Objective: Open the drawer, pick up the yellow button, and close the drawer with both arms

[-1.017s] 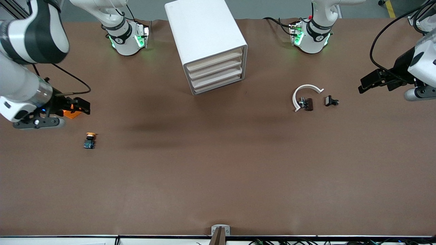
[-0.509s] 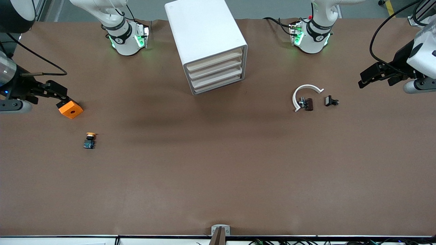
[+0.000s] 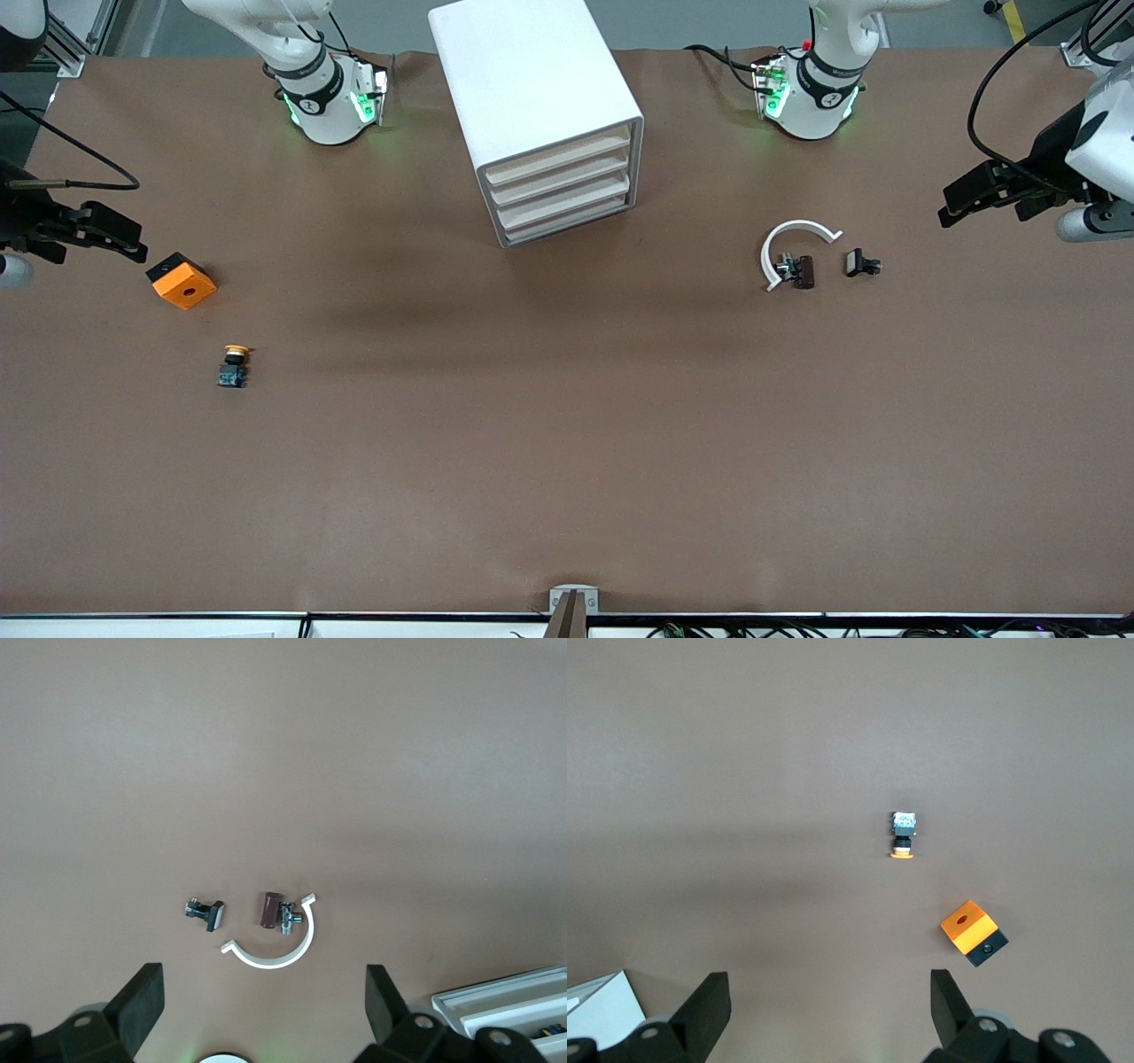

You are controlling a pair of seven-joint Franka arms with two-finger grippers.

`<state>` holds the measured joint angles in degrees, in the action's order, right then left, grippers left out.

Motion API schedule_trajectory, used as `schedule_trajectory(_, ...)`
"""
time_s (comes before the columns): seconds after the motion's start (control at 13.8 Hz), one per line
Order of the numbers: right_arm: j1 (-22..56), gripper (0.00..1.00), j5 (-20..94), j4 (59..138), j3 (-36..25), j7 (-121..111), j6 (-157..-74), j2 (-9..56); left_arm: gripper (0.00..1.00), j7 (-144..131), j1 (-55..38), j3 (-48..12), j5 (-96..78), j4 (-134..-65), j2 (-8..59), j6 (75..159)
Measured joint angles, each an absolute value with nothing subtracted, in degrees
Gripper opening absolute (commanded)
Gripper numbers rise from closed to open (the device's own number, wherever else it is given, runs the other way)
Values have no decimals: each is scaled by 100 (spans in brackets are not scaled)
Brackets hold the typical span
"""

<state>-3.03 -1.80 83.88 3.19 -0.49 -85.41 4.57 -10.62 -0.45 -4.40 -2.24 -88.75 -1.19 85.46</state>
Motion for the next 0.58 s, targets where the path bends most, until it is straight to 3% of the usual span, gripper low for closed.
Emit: schedule_trajectory(0.58, -308, 100, -183, 8384, 325, -49, -8484, 491, 100, -769, -46, -463, 84, -9211, -476, 8527)
